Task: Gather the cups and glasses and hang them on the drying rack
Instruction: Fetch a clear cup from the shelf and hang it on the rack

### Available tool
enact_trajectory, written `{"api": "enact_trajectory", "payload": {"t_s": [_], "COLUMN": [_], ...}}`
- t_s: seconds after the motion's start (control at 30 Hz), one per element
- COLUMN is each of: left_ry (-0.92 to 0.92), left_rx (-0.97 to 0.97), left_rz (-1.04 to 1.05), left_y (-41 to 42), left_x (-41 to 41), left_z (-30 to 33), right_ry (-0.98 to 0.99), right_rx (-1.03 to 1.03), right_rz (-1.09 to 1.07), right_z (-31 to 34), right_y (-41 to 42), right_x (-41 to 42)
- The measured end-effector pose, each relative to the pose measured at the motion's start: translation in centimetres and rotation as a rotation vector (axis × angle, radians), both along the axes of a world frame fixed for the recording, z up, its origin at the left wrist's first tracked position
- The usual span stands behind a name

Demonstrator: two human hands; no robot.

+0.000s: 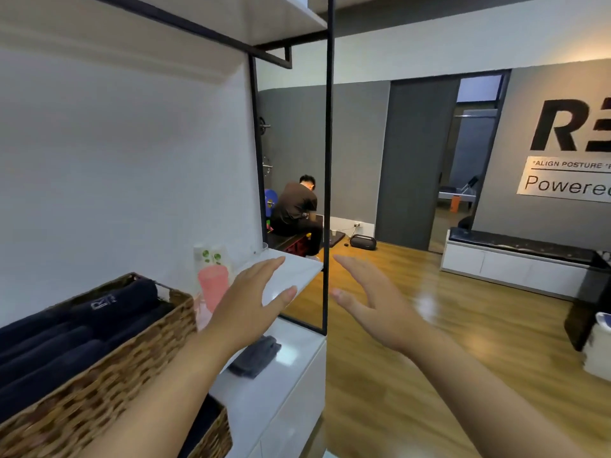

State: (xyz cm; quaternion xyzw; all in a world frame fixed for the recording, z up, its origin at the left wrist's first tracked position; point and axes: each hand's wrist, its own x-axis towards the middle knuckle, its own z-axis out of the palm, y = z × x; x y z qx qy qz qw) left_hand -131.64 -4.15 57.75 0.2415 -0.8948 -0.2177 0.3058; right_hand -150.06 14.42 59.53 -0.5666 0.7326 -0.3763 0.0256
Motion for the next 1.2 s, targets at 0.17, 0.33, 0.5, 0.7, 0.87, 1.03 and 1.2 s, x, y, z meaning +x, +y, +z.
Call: {"api": "enact_trajectory", "payload": {"t_s": [0.17, 0.33, 0.5, 0.7, 0.87, 1.03, 1.2], "left_ry": [-0.072, -0.179, -0.255, -0.355, -0.406, -0.533, -0.687], "left_rx": [-0.031, -0.013, -0.076, -0.131, -0.175, -0.265, -0.379], "left_rz": [0.041, 0.076, 0.166, 0.315, 0.438, 0.523, 0.536], "left_y": [-6.2, -10.6, -14.6, -18.6, -22.1, -28.0, -35.6], "left_x": [-6.1, -10.7, -14.8, -20.3, -25.0, -28.7, -32.1], "left_z": [-3.0, -5.8, -6.9, -7.5, -9.3, -11.8, -14.9], "right_ry": [0.025, 0.017, 0.005, 0.016, 0.055, 0.121, 0.206], "right_rx": [0.068, 0.121, 0.13, 0.132, 0.219, 0.318, 0.442], "right_rz": [-0.024, -0.012, 0.05, 0.181, 0.273, 0.293, 0.291], "right_z": [-1.7, -3.5, -4.7, -6.2, -7.6, -9.9, -12.6], "right_y": [-5.5, -10.0, -15.9, -22.8, -27.1, -30.7, -34.4], "right_x": [-4.8, -9.0, -14.6, -21.9, -26.9, -29.9, -32.0]}}
